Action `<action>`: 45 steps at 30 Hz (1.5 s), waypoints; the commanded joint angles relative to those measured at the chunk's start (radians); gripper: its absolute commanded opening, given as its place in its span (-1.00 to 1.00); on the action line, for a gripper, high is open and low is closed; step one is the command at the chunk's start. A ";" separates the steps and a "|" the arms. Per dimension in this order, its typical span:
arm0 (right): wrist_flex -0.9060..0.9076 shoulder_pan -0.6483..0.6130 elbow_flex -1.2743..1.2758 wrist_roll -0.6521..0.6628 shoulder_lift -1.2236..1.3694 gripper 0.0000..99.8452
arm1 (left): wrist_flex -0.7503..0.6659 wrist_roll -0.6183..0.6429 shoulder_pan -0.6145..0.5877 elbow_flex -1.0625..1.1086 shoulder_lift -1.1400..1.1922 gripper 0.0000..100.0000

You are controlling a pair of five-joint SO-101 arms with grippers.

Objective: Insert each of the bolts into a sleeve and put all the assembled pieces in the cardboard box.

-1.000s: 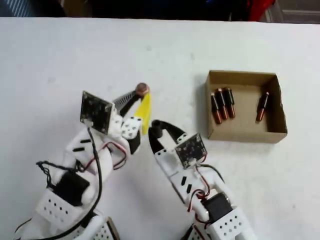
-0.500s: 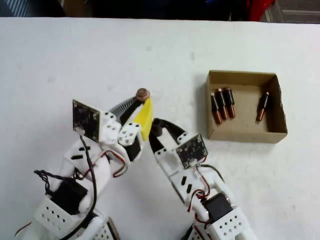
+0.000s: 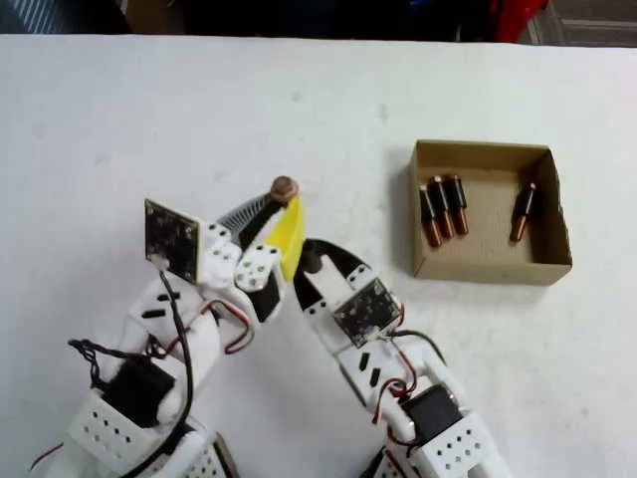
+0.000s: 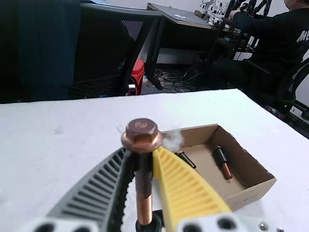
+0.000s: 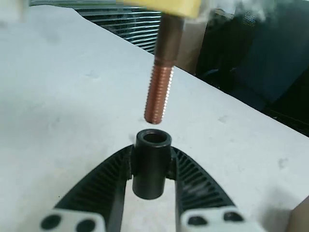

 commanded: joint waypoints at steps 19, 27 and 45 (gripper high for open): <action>-0.027 -0.002 -0.025 0.011 -0.012 -0.97 | -0.193 0.015 0.027 0.084 -0.025 -0.96; -0.025 -0.002 -0.023 0.011 -0.012 -0.97 | -0.157 0.009 0.067 0.080 -0.025 -0.96; -0.022 -0.005 -0.021 0.011 -0.012 -0.97 | -0.135 -0.017 0.016 0.157 -0.214 -0.96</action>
